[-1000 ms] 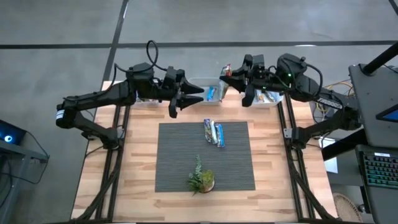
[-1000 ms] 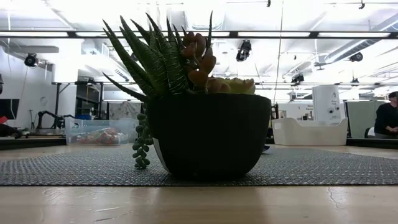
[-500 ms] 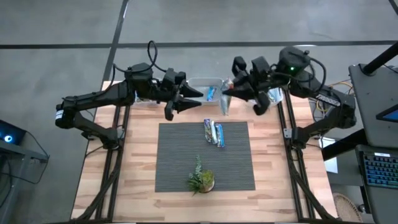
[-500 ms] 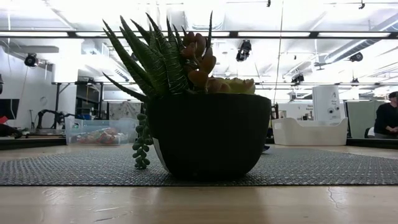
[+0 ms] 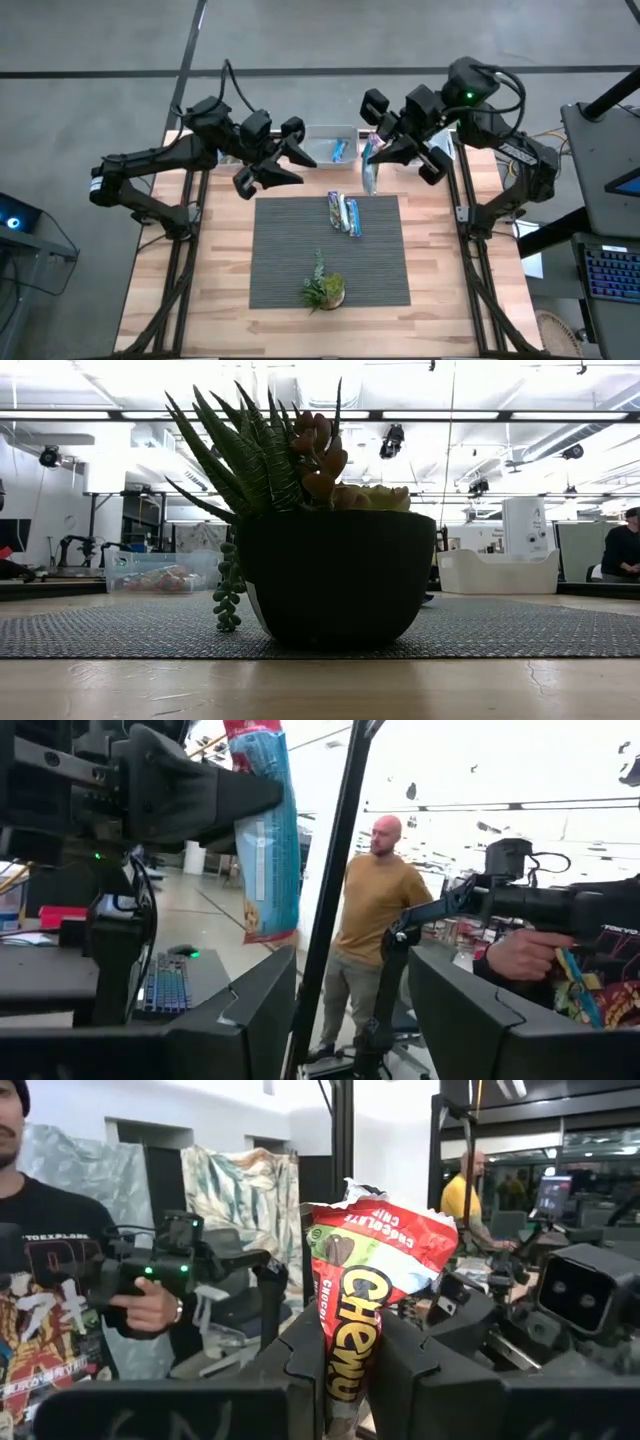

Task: Pick and place Granola Bars by type
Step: Put the red granola bar into the transparent bin

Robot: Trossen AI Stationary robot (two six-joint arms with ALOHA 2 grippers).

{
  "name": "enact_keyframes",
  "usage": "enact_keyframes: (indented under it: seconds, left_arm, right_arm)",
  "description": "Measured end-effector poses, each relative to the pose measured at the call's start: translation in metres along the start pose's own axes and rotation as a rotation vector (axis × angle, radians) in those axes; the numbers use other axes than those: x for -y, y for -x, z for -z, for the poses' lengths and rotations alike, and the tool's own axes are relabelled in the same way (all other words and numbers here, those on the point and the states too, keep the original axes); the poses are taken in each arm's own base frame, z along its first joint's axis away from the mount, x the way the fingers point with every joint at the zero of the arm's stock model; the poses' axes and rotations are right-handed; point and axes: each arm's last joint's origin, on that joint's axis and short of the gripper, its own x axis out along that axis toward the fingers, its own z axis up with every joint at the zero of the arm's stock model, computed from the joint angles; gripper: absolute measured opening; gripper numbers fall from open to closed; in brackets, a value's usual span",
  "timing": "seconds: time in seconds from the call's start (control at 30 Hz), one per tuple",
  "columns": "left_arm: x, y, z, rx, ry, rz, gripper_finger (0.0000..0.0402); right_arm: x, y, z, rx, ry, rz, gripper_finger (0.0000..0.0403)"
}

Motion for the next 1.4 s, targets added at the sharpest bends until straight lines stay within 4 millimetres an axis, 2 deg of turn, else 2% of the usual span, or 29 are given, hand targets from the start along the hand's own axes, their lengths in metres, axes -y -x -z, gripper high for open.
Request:
enact_keyframes:
  seconds: [0.47, 0.8, 0.97, 1.4]
  left_arm:
    - [-0.018, -0.016, 0.014, 0.016, 0.029, 0.044, 0.0177]
    - [-0.024, -0.021, 0.018, 0.024, 0.044, 0.07, 0.0177]
    - [-0.024, -0.024, 0.013, 0.033, 0.032, 0.082, 0.0177]
    - [-0.031, -0.037, 0.012, 0.016, 0.053, 0.13, 0.0177]
  right_arm:
    - [0.026, -0.026, 0.005, -0.01, -0.048, -0.04, 0.0043]
    - [0.03, -0.038, 0.004, -0.006, -0.04, -0.084, 0.0043]
    - [0.036, -0.041, 0.008, -0.01, -0.044, -0.082, 0.0043]
    - [0.036, -0.043, 0.008, -0.001, -0.03, -0.086, 0.0043]
